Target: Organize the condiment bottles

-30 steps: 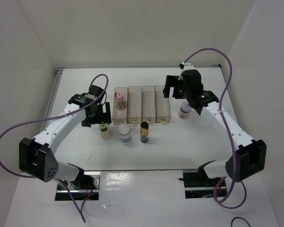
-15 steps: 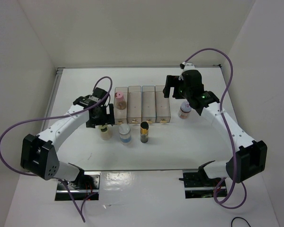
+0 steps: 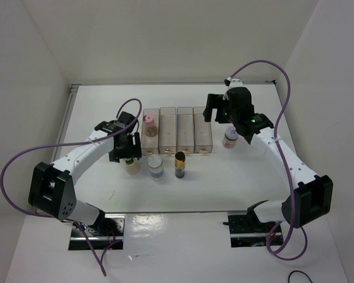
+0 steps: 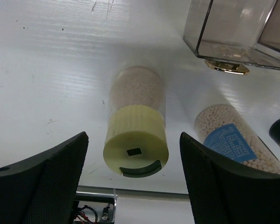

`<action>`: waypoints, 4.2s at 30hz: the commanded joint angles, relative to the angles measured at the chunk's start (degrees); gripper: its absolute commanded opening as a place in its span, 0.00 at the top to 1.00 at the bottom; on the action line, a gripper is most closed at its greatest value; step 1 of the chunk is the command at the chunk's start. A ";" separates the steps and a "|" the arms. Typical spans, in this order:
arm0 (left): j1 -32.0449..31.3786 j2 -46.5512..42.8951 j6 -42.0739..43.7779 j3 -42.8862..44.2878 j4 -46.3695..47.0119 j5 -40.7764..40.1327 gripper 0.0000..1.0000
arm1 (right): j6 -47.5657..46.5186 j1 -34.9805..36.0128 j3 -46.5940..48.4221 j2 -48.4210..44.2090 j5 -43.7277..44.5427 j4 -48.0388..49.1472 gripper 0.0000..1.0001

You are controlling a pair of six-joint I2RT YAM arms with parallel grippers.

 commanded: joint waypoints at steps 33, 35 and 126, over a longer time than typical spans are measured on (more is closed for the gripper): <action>-1.34 9.25 7.09 31.85 -4.47 1.62 0.57 | 0.73 -0.40 -0.61 -2.77 -0.39 1.67 0.02; -1.34 11.27 7.70 31.85 -3.94 2.33 0.57 | 0.73 -0.40 -0.61 -3.30 -0.39 1.67 0.02; -8.71 -3.14 17.81 16.29 -3.41 21.05 0.01 | 1.78 -0.40 -2.19 -5.50 -1.00 -1.67 0.02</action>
